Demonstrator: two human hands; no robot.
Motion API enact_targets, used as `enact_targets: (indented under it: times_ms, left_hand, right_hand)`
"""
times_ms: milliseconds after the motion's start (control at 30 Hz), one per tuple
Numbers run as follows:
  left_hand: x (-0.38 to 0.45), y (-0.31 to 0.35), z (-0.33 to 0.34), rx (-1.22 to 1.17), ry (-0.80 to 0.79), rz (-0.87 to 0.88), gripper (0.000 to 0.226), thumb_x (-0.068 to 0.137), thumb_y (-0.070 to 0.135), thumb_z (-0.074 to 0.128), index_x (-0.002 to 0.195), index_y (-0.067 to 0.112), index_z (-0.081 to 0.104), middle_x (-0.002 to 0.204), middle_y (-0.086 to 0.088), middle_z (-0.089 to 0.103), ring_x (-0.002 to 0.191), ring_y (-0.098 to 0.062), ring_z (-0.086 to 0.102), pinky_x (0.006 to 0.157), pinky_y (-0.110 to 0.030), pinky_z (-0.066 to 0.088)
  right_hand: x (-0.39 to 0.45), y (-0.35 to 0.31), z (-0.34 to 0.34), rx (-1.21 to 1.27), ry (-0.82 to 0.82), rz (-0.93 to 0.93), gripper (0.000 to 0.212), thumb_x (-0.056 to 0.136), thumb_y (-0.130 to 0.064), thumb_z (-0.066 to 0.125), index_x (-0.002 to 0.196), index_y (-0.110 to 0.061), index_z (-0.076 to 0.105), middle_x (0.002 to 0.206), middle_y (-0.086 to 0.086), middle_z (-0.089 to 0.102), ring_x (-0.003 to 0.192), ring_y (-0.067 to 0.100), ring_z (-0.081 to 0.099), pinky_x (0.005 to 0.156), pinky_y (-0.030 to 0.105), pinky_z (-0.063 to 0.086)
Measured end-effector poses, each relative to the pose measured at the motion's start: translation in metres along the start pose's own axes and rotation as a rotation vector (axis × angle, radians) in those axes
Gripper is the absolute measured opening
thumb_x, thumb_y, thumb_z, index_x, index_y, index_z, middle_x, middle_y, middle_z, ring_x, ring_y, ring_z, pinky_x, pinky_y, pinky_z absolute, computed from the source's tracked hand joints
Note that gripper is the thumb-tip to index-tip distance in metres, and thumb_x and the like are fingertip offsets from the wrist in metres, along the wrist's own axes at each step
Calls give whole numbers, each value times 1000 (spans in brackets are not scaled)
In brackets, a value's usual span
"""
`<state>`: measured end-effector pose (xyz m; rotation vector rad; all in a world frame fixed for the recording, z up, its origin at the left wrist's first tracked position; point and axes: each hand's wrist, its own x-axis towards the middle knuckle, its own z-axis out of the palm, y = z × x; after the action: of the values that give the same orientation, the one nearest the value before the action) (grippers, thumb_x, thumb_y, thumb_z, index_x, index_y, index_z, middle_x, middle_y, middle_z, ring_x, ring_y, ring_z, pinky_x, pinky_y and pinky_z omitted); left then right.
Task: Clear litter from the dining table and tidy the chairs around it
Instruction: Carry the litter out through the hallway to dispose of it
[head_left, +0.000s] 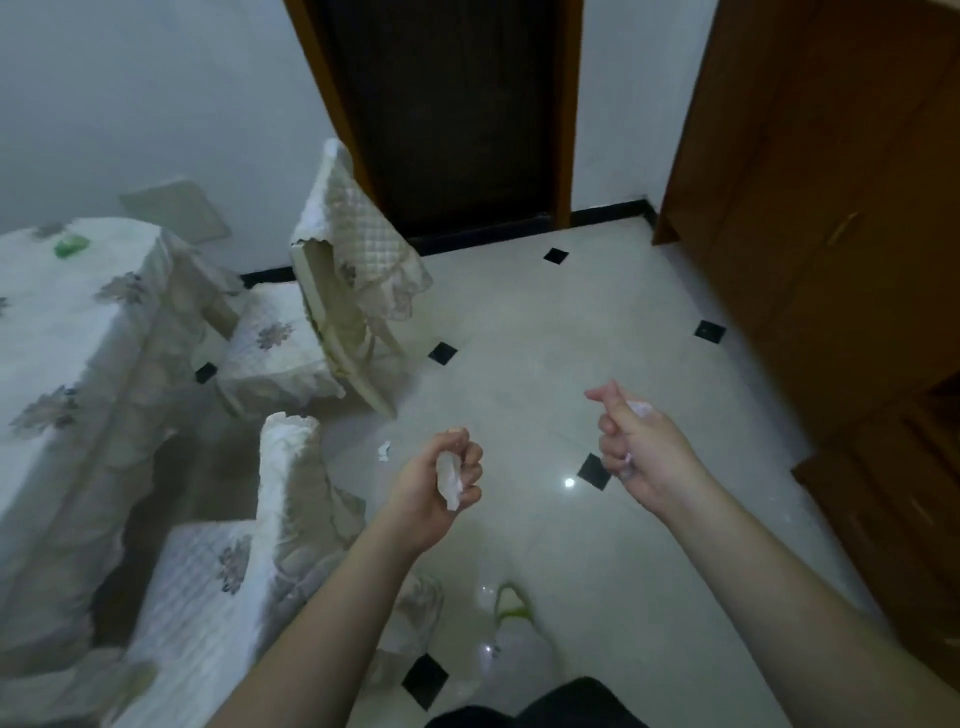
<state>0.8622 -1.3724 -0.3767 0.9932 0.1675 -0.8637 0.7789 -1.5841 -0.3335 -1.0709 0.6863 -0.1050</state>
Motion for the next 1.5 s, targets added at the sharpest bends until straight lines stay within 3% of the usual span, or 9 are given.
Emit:
enact_targets:
  times_ms: [200, 467, 700, 833, 1000, 1200, 1367, 1500]
  left_hand:
    - [50, 47, -31, -191, 96, 100, 8, 77, 20, 56, 76, 15, 50, 67, -3, 41, 46, -11, 39, 34, -18, 15]
    - [118, 126, -54, -243, 181, 188, 10, 76, 17, 58, 77, 14, 48, 66, -4, 42, 48, -13, 37, 40, -22, 11]
    - [178, 169, -70, -273, 253, 227, 12, 78, 17, 58, 77, 13, 47, 63, -3, 42, 52, -13, 34, 39, -22, 15]
    - [221, 175, -74, -275, 394, 276, 5, 86, 6, 54, 85, 10, 50, 63, -4, 44, 51, -13, 39, 35, -21, 17]
    - [265, 195, -70, -259, 632, 310, 18, 91, -5, 47, 102, 8, 54, 61, -4, 47, 52, -13, 41, 37, -21, 22]
    - [265, 237, -62, -334, 757, 363, 14, 92, -1, 47, 97, 10, 54, 65, -5, 45, 54, -14, 37, 39, -20, 23]
    - [240, 246, -89, -426, 921, 432, 16, 91, 4, 47, 93, 16, 57, 64, -1, 48, 52, -14, 40, 39, -20, 27]
    - [217, 248, -119, -536, 964, 530, 9, 88, 10, 54, 93, 17, 57, 68, -2, 46, 53, -15, 39, 38, -20, 29]
  right_hand:
    - [78, -16, 58, -66, -144, 151, 61, 92, -64, 35, 108, -11, 59, 54, -3, 33, 38, 8, 23, 37, 19, 17]
    - [170, -45, 131, -162, -176, 185, 45, 98, -51, 38, 96, -11, 58, 57, -1, 34, 40, 10, 27, 38, 20, 22]
    - [238, -61, 153, -192, -227, 235, 40, 99, -47, 38, 94, -12, 57, 58, -2, 35, 41, 9, 29, 39, 22, 24]
    - [294, -74, 159, -228, -284, 260, 41, 99, -46, 38, 97, -10, 56, 56, -2, 35, 38, 8, 27, 36, 21, 22]
    - [370, -96, 183, -219, -439, 307, 40, 100, -44, 36, 100, -9, 54, 53, -1, 34, 34, 8, 23, 34, 18, 17]
    - [430, -114, 240, -280, -602, 408, 37, 99, -44, 36, 90, -12, 53, 48, -4, 34, 30, 7, 25, 33, 14, 19]
    - [437, -86, 301, -385, -779, 501, 37, 98, -45, 37, 88, -13, 54, 47, -4, 36, 30, 8, 27, 33, 14, 20]
    - [432, -61, 355, -457, -889, 525, 36, 99, -42, 38, 89, -11, 54, 52, -3, 35, 33, 9, 27, 37, 16, 19]
